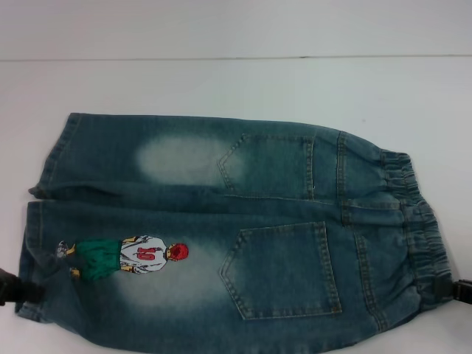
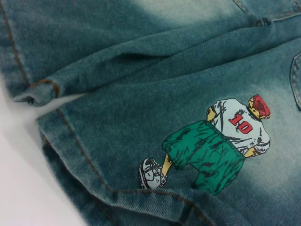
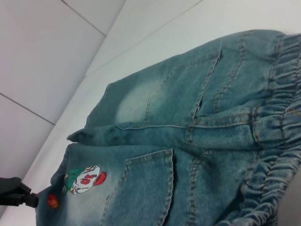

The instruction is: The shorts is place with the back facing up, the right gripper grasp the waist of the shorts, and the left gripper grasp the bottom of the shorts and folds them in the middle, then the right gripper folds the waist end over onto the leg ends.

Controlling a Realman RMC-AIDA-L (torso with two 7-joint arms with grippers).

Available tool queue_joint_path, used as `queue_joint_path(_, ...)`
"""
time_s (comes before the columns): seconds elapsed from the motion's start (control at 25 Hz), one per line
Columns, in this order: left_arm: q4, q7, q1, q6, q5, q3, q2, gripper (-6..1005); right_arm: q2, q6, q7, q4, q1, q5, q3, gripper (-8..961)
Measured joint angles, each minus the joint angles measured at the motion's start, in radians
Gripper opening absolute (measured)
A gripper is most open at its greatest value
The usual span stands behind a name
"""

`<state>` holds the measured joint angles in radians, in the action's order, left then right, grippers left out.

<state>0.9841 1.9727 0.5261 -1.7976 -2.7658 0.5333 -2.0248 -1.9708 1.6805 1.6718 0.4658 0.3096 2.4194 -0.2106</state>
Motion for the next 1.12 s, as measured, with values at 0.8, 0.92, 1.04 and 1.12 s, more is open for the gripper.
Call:
queue_joint_path(0.8, -0.002, 0.001, 0.027, 0.013, 0.016, -0.064, 0.013, 48, 0.007, 0.014, -0.003, 0.026, 0.061, -0.067, 0.002, 51)
queue_joint_path(0.92, -0.003, 0.001, 0.030, 0.008, 0.033, -0.073, 0.018, 48, 0.010, 0.014, 0.005, 0.041, 0.068, -0.083, 0.001, 52)
queue_joint_path(1.04, -0.019, -0.001, 0.036, 0.009, 0.045, -0.075, 0.025, 49, 0.012, 0.013, 0.013, 0.052, 0.083, -0.093, 0.002, 52)
queue_joint_path(1.12, -0.034, -0.001, 0.041, 0.020, 0.050, -0.077, 0.028, 49, 0.013, 0.010, 0.018, 0.055, 0.095, -0.099, 0.002, 53)
